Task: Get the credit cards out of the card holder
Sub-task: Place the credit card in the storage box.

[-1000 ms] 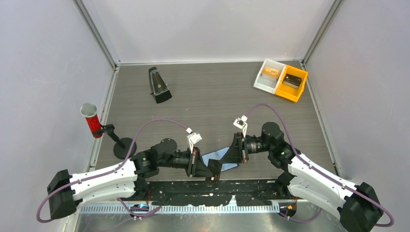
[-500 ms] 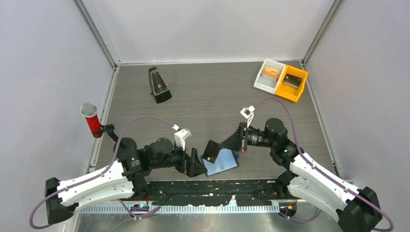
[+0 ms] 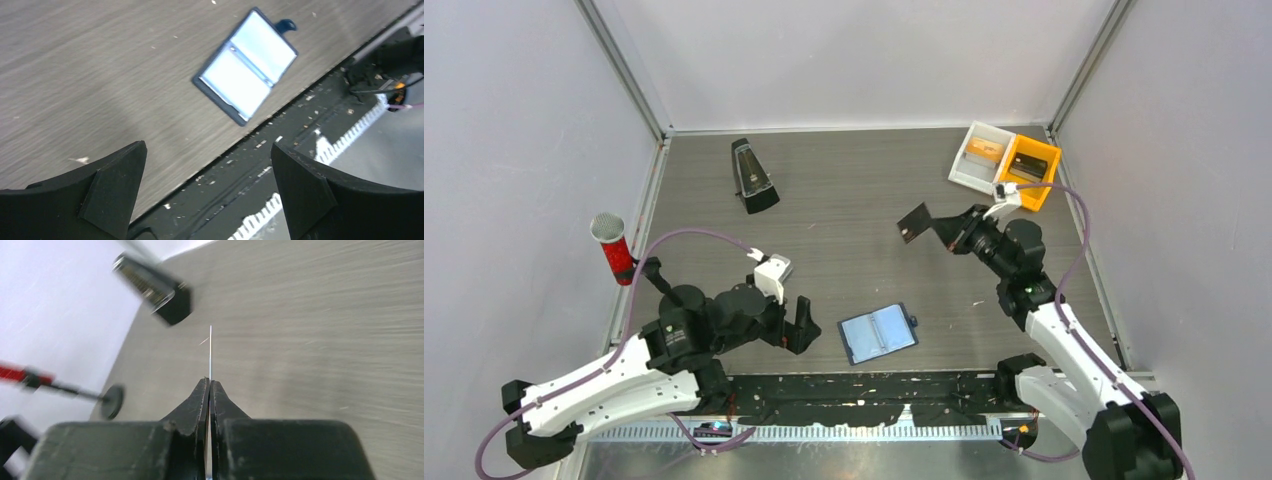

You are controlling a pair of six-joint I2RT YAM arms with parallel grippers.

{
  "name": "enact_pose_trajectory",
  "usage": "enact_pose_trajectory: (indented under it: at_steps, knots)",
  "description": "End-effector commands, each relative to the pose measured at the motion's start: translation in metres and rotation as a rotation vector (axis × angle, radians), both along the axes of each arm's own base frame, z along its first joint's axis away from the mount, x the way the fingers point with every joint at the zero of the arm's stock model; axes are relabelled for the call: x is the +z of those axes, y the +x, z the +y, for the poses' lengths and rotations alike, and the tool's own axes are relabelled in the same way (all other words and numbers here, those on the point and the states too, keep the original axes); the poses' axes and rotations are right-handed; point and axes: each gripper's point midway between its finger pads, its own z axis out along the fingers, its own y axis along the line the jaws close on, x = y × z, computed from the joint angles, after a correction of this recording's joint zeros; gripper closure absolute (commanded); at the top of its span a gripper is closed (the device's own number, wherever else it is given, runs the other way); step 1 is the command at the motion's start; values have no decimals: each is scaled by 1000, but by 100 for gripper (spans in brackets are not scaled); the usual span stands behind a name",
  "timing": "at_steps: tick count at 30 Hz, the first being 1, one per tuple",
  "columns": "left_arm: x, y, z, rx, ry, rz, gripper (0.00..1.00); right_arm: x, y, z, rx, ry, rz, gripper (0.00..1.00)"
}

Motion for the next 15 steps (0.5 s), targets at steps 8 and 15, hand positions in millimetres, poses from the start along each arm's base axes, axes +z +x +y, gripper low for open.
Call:
enact_pose_trajectory:
  at_steps: [8,15]
  knots:
    - [7,17,27,73,111,-96,1,44,111,-164,-620,-44,-198,95]
    - [28,25,39,79,186,-161,1,41,136,-237,-795,49,-229,95]
